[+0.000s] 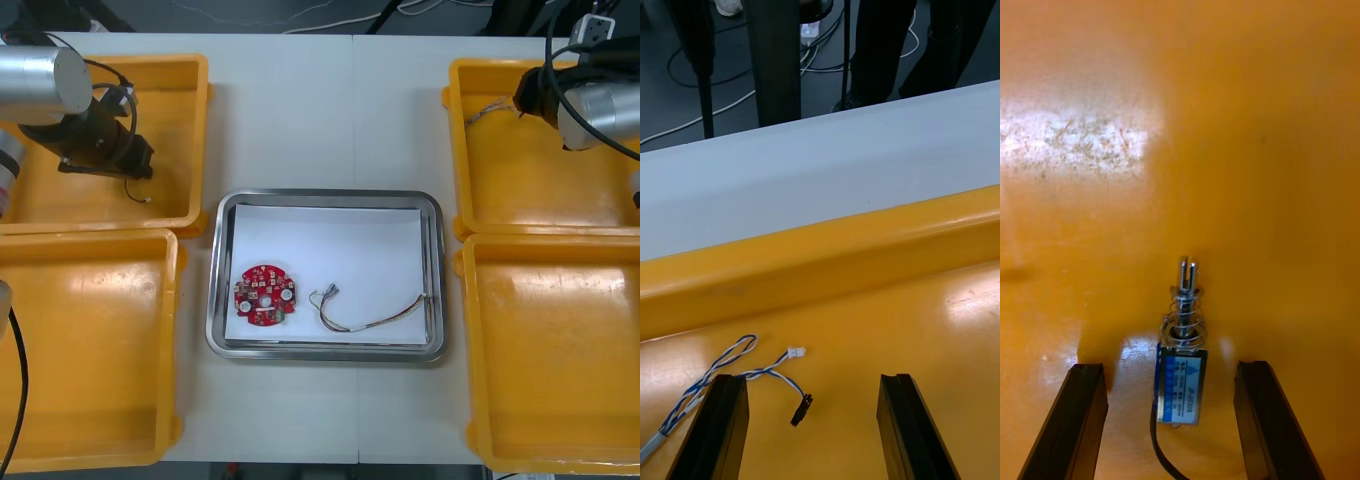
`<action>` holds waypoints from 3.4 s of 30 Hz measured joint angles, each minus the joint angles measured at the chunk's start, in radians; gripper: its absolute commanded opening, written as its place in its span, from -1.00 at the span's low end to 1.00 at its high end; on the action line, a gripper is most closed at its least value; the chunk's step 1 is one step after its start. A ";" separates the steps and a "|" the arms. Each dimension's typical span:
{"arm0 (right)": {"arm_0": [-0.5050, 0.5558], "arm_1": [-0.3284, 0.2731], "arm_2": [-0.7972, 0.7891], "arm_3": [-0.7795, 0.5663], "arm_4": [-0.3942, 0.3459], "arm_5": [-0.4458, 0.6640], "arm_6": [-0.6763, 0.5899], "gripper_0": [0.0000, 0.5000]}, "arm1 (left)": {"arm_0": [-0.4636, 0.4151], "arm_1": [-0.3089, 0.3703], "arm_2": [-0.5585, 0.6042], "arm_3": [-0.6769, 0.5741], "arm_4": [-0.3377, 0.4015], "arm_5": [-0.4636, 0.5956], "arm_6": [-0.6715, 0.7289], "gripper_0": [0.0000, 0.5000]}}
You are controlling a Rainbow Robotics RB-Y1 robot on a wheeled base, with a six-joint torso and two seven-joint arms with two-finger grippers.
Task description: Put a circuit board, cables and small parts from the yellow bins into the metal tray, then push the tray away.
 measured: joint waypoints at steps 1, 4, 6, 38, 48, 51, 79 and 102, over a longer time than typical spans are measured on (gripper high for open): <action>-0.004 0.004 0.000 0.013 0.006 -0.015 0.000 1.00 | -0.003 -0.001 0.001 0.000 0.000 0.000 0.000 0.53; -0.017 0.017 0.000 0.054 0.025 -0.056 0.000 1.00 | -0.010 -0.003 0.001 0.001 0.000 0.000 0.000 -0.13; -0.027 0.024 0.000 0.085 0.036 -0.083 0.000 1.00 | -0.012 -0.004 0.001 0.001 0.000 0.000 0.000 -0.41; -0.073 0.080 0.020 0.242 0.068 -0.165 0.000 0.94 | -0.013 -0.004 0.054 -0.134 0.029 0.220 0.000 -1.00; -0.073 0.080 0.026 0.244 0.067 -0.162 0.000 0.22 | -0.012 -0.003 0.117 -0.325 0.032 0.444 0.002 -1.00; -0.073 0.080 0.027 0.244 0.064 -0.162 0.001 -0.11 | -0.011 -0.003 0.117 -0.394 0.032 0.503 0.019 -1.00; -0.077 0.080 0.025 0.123 0.024 0.125 0.084 -1.00 | 0.077 -0.003 -0.157 -0.855 0.145 0.556 0.744 -1.00; -0.034 0.030 -0.103 -0.244 -0.162 0.737 0.167 -1.00 | 0.146 -0.008 -0.450 -0.895 -0.010 0.319 0.973 -1.00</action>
